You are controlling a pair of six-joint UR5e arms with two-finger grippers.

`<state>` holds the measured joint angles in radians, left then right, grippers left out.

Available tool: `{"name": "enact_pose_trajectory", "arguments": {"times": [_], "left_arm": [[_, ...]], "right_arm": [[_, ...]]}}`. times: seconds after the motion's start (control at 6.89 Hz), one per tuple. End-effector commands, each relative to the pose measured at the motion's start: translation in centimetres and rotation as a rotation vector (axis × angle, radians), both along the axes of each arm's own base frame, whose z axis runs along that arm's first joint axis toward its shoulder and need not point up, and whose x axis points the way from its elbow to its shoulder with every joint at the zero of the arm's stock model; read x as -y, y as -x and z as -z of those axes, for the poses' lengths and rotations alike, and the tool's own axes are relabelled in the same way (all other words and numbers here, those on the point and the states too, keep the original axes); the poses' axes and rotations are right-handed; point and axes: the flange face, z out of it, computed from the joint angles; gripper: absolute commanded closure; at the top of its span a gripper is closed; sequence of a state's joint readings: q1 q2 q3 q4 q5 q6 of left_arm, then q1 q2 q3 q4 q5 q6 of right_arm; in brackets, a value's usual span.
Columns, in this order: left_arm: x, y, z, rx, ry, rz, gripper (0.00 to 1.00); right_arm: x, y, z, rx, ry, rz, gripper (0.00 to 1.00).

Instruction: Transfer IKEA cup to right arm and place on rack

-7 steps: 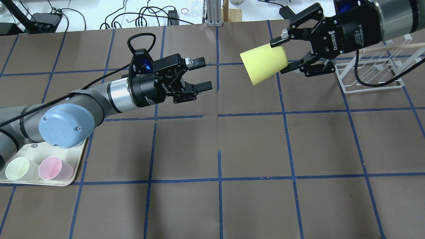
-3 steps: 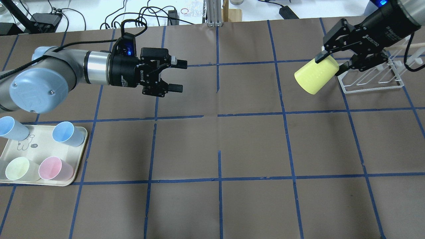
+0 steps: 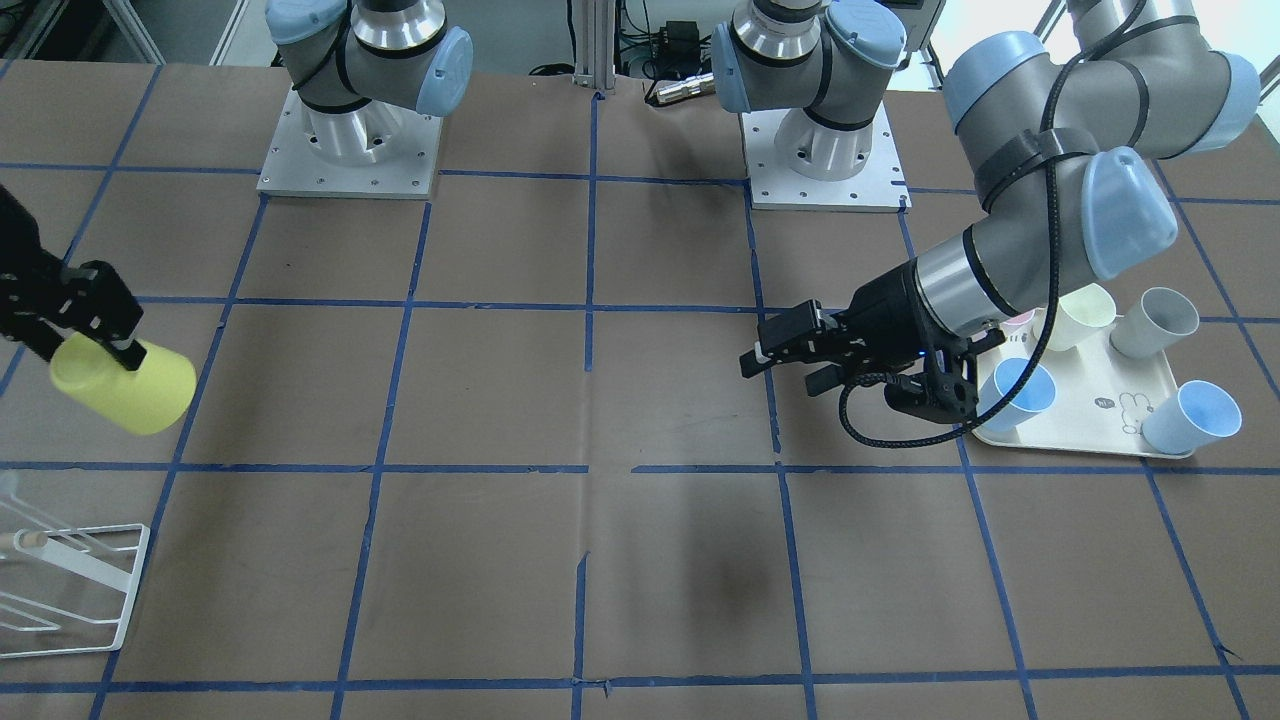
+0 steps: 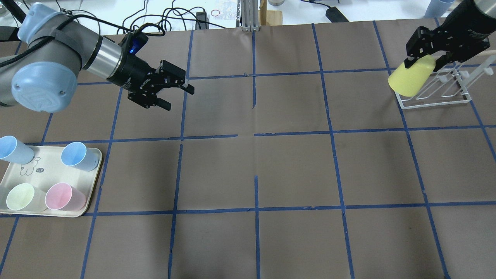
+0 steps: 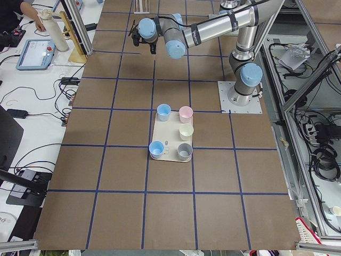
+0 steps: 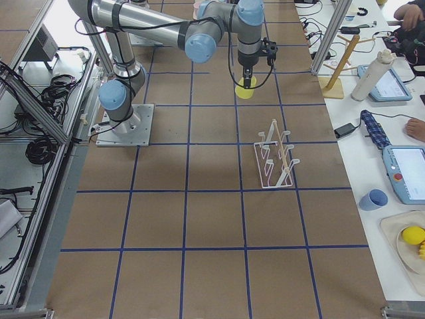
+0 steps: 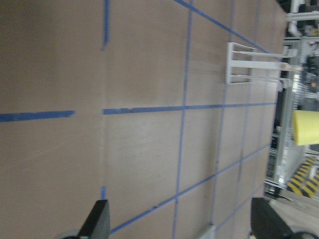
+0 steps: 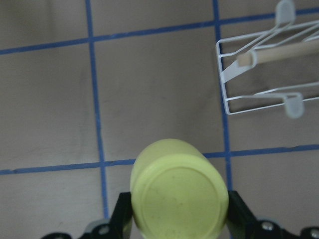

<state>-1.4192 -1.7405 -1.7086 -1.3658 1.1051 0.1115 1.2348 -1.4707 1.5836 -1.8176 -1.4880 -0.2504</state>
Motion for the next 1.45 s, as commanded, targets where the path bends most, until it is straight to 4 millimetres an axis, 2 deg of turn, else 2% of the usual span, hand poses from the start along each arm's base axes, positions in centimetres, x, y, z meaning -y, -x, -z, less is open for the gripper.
{"name": "enact_pose_trajectory", "arguments": {"times": [0.0,0.15,0.29,0.44,0.58,0.73,1.02,1.16,1.31], "left_arm": [[-0.4,-0.6,-5.7,0.449,-0.021,0.087,0.0],[-1.6,-0.6,-9.5,0.504,-0.068,0.1,0.0],[-2.0,-0.3,-13.6,0.516,-0.066,0.102,0.0],[-2.4,1.4,-16.6,0.523,-0.035,0.078,0.0],[-2.9,3.0,-18.2,0.533,0.002,0.08,0.0],[-3.4,3.1,-18.0,0.569,-0.008,0.078,0.0],[-3.9,3.3,-18.2,0.552,0.0,0.062,0.0],[-3.8,3.3,-18.3,0.554,0.007,0.06,0.0],[-3.6,3.3,-18.6,0.554,0.035,0.056,0.0]], "right_arm": [[2.7,4.6,1.8,-0.173,0.075,-0.042,0.34],[2.5,7.1,2.9,-0.171,0.052,-0.048,0.34],[2.3,8.4,3.5,-0.167,0.038,-0.037,0.34],[2.6,8.6,4.3,-0.164,0.031,-0.071,0.34],[2.8,8.7,4.7,-0.161,0.024,-0.074,0.34],[3.3,9.0,6.3,-0.147,0.004,-0.079,0.34],[4.8,9.7,8.0,-0.164,0.038,-0.078,0.3],[4.9,9.7,8.1,-0.161,0.038,-0.075,0.24],[5.0,9.8,7.6,-0.169,0.042,-0.073,0.0]]}}
